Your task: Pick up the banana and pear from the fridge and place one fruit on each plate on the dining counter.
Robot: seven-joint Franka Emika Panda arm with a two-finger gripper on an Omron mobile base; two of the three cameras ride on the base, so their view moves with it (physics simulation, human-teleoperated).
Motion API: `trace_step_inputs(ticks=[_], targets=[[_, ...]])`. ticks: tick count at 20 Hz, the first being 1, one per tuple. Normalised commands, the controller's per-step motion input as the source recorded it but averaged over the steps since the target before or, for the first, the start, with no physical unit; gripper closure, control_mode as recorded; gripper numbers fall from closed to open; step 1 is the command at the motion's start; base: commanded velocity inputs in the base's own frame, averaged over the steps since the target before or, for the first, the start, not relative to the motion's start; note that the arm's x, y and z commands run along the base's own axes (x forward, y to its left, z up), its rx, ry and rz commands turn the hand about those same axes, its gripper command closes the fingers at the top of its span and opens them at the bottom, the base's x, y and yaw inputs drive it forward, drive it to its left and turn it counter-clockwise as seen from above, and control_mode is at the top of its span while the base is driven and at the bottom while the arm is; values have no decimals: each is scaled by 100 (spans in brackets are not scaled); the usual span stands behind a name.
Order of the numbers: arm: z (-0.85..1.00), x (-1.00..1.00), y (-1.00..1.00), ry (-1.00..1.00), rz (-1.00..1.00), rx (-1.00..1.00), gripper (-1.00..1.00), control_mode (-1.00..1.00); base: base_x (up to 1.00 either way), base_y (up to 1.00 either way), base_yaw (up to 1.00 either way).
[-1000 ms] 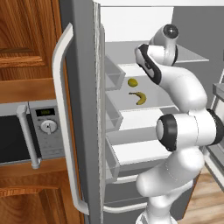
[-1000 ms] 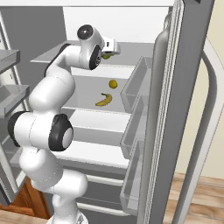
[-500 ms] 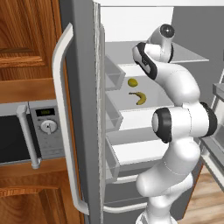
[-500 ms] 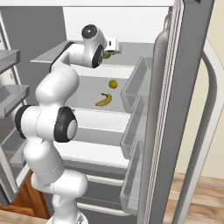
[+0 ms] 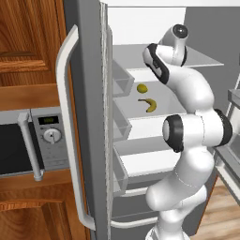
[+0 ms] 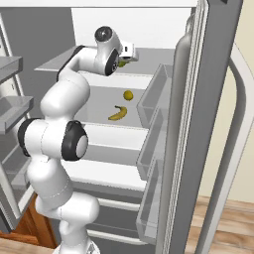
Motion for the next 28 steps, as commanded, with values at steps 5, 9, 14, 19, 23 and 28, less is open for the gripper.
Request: trace_step_inputs(ticks=[5, 9, 14, 19, 23, 28], targets=[[-3, -46, 0, -13, 0, 1, 100, -100, 0, 0, 0], [0, -81, 0, -17, 0, 2, 100, -100, 0, 0, 0], [15, -100, 1, -1, 0, 0, 100, -100, 0, 0, 0], [24, -100, 0, -2, 0, 0, 100, -100, 0, 0, 0], [18, -100, 0, -3, 0, 0, 100, -100, 0, 0, 0], [9, -100, 0, 0, 0, 0, 100, -100, 0, 0, 0]])
